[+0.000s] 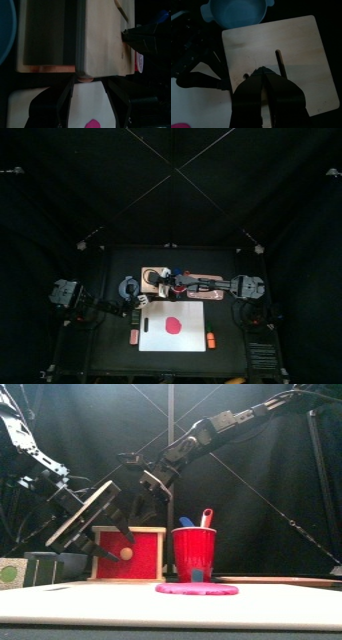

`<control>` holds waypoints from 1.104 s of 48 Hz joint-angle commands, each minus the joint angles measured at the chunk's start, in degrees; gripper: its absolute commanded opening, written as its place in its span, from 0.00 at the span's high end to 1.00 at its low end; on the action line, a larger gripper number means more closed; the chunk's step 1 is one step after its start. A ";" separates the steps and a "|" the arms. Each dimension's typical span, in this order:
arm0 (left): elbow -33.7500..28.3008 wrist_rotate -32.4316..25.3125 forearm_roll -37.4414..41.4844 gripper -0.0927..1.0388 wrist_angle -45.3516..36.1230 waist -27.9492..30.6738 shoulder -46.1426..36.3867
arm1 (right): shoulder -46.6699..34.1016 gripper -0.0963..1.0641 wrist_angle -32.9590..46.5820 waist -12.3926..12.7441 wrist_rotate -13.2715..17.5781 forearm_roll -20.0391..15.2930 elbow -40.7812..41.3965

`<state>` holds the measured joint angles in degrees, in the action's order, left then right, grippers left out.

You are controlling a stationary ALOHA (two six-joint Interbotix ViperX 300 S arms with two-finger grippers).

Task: Get the cutter from the drawer then cut the dough then place the extra dough in the bowl
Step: Open the drawer

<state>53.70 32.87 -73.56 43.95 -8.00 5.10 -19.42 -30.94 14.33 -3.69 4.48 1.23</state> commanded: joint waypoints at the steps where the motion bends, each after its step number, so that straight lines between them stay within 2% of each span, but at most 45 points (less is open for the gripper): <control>1: -0.97 -0.09 0.44 0.20 0.18 0.70 0.09 | 0.70 0.88 -0.79 -0.09 0.09 -0.09 0.18; 21: -0.97 -0.26 0.53 0.27 0.53 1.76 1.23 | 0.35 0.88 -0.88 -0.09 0.26 -0.26 0.35; 38: -0.53 -0.62 0.88 0.29 0.26 1.93 1.58 | 0.35 0.88 -0.88 -0.09 0.70 -0.18 0.70; 53: -0.62 -2.46 0.97 0.39 0.26 1.67 1.58 | 0.44 0.88 -0.97 -0.18 0.79 -0.18 0.70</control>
<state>53.35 30.67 -72.51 44.03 -7.03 6.86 -19.42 -30.94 14.24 -2.99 4.39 1.49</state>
